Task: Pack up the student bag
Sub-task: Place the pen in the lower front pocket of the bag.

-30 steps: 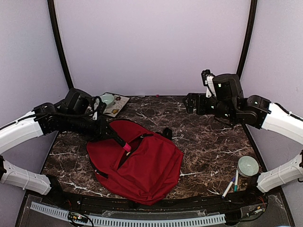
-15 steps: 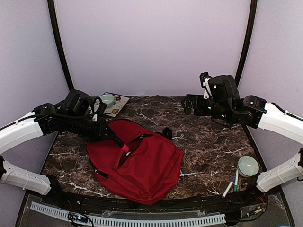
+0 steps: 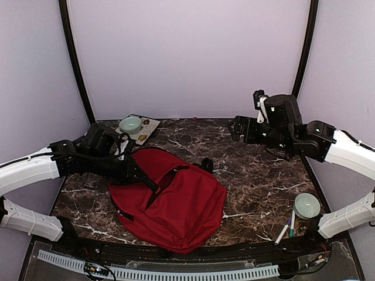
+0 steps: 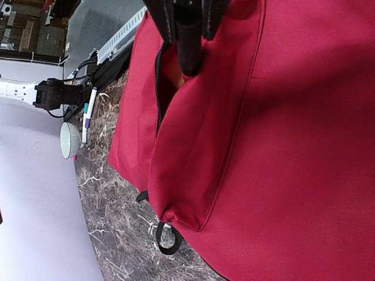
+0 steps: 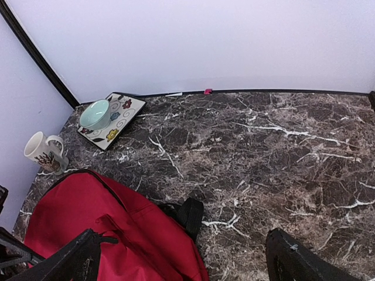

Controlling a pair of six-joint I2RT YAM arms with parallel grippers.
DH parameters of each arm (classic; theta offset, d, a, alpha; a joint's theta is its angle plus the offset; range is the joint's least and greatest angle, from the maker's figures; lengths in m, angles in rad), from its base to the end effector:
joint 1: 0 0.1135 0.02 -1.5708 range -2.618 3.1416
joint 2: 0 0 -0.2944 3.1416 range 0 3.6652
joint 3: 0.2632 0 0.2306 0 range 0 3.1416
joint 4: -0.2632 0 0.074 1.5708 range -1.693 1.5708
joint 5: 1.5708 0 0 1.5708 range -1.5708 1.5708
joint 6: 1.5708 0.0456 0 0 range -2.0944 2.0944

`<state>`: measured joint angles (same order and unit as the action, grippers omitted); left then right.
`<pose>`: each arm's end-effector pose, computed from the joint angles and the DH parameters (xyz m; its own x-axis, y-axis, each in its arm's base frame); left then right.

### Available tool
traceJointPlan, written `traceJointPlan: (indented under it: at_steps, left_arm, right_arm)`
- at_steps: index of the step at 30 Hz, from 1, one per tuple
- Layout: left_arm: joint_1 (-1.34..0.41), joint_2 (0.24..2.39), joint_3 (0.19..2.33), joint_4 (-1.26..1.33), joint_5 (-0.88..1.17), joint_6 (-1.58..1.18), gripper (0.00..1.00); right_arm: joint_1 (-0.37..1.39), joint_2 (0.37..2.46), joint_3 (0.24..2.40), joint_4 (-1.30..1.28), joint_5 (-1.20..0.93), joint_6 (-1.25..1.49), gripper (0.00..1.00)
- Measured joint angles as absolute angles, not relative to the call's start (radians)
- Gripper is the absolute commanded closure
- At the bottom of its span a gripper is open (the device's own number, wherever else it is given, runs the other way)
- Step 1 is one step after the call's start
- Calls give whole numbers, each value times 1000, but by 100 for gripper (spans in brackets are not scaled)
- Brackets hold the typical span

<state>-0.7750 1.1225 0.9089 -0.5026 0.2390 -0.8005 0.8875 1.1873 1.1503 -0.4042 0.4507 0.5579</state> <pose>0.1439 -0.1560 0.3126 -0.9061 -0.0886 -0.4137 0.2256 0.7260 -0.6496 0.1660 0.1725 0.3891 -0.4666 0.1816 -0.8656 -0.2385 0.9166 0.3209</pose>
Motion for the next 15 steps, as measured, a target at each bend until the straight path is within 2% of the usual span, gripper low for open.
traceJointPlan:
  at_steps: [15]
  left_arm:
    - [-774, 1132, 736, -240, 402, -968, 100]
  right_arm:
    - [888, 1163, 1032, -404, 415, 616, 1]
